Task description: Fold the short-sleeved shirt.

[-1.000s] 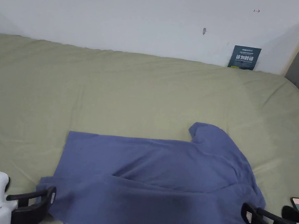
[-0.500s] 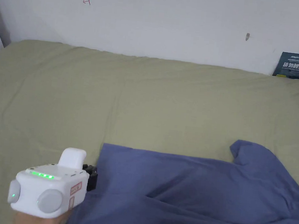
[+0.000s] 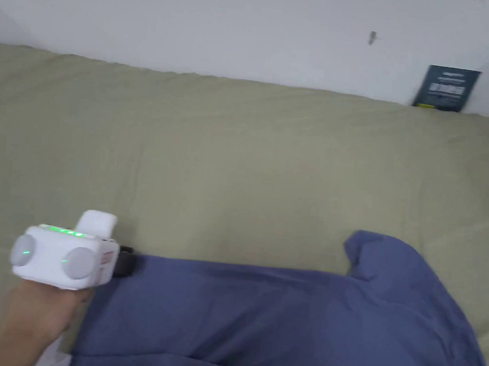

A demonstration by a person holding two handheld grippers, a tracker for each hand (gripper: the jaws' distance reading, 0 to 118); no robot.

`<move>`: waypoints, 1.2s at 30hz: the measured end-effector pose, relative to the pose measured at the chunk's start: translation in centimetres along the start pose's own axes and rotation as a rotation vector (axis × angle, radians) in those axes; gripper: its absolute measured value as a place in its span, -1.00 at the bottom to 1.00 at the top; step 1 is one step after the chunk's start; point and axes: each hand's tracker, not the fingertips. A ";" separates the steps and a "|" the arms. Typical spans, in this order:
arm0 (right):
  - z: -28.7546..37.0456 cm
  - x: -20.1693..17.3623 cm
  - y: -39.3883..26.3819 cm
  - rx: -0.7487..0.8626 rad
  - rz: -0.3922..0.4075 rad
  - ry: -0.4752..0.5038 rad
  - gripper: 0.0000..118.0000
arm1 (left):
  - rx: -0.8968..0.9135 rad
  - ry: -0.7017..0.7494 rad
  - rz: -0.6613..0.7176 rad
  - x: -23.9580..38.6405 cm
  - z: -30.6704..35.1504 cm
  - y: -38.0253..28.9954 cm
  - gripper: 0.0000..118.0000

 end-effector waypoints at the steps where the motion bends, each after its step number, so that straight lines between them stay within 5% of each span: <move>1: -1.3 0.8 1.0 -0.015 0.005 -0.018 -0.92 | 0.033 -0.067 -0.018 0.1 0.5 0.1 -0.32; 2: -2.6 1.5 2.1 -0.021 0.011 -0.041 -0.92 | 0.031 -0.041 -0.019 0.6 0.8 0.0 -0.74; 7: -10.7 5.6 9.1 -0.044 -0.015 -0.110 -0.90 | 0.069 -0.046 -0.074 2.0 3.0 -0.3 -0.91; 8: -12.3 6.4 10.4 -0.051 -0.022 -0.119 -0.72 | 0.094 -0.051 -0.072 2.1 3.9 -0.3 -0.91; 9: -14.1 7.2 11.8 -0.075 -0.030 -0.130 -0.27 | 0.115 -0.067 -0.066 2.0 4.8 -0.2 -0.95; 11: -17.9 9.4 13.4 -0.150 -0.063 -0.103 0.95 | 0.157 -0.096 -0.053 1.8 6.4 0.1 -0.96; 15: -22.3 9.1 16.2 -0.223 -0.073 -0.159 0.98 | 0.167 -0.120 -0.023 2.0 9.1 0.6 -0.96; 17: -24.1 8.7 16.5 -0.290 -0.082 -0.180 0.92 | 0.160 -0.118 -0.019 1.9 9.3 0.7 -0.96; 19: -26.4 8.3 15.9 -0.445 -0.085 -0.183 0.54 | 0.152 -0.112 -0.021 1.9 9.1 0.8 -0.96; 22: -24.6 5.6 15.5 -0.336 -0.034 -0.217 0.14 | 0.129 -0.109 -0.027 1.6 8.1 0.9 -0.96; 24: -24.0 4.0 15.0 -0.368 0.013 -0.183 -0.89 | 0.116 -0.122 -0.017 1.6 7.7 1.0 -0.96; 29: -21.0 3.9 15.7 -0.246 0.029 -0.158 -0.96 | 0.112 -0.130 0.028 1.5 8.7 0.8 -0.96; 36: -7.6 4.8 16.7 -0.009 0.092 -0.021 -0.95 | 0.271 -0.163 0.031 -1.1 19.2 -1.1 -0.96</move>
